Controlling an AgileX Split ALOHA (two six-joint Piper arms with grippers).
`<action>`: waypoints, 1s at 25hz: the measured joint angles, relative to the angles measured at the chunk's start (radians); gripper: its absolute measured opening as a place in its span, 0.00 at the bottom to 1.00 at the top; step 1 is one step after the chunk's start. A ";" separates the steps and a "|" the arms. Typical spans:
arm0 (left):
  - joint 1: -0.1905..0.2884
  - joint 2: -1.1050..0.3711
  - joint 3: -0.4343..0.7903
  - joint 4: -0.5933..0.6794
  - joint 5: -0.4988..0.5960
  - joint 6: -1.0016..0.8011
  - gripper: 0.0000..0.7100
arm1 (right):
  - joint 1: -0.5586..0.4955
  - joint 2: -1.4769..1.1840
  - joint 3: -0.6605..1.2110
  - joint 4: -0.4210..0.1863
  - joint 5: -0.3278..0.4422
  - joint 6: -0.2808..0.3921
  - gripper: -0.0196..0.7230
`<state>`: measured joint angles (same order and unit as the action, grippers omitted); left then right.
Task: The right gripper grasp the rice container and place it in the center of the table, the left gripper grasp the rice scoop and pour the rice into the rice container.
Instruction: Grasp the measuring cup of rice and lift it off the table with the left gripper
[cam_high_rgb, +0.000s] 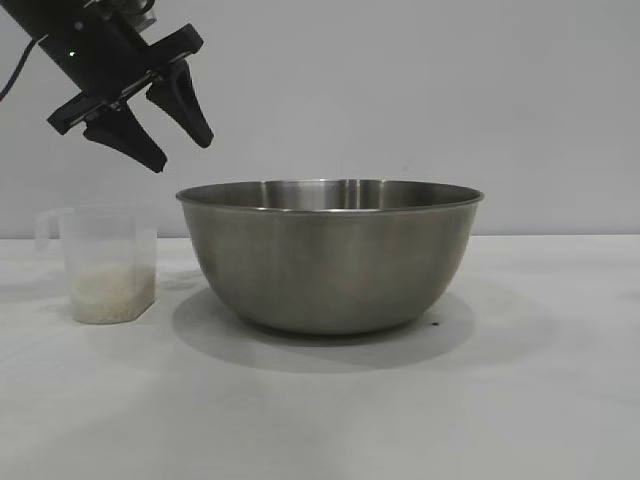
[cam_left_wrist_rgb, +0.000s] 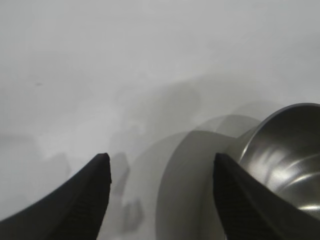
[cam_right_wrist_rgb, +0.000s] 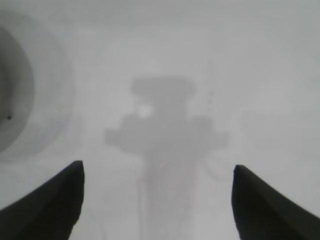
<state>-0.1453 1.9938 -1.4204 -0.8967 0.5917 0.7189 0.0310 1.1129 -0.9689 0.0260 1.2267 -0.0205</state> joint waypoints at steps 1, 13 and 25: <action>0.000 0.000 0.000 0.000 0.000 0.000 0.60 | 0.000 -0.039 0.040 0.000 -0.004 0.002 0.75; 0.000 0.000 0.000 -0.001 0.002 0.000 0.60 | 0.000 -0.651 0.380 0.000 -0.002 -0.006 0.75; 0.000 0.000 0.000 -0.002 0.002 0.000 0.60 | 0.000 -1.093 0.458 0.000 -0.049 -0.014 0.75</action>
<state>-0.1453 1.9938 -1.4204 -0.8989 0.5933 0.7189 0.0310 0.0198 -0.5112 0.0260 1.1776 -0.0342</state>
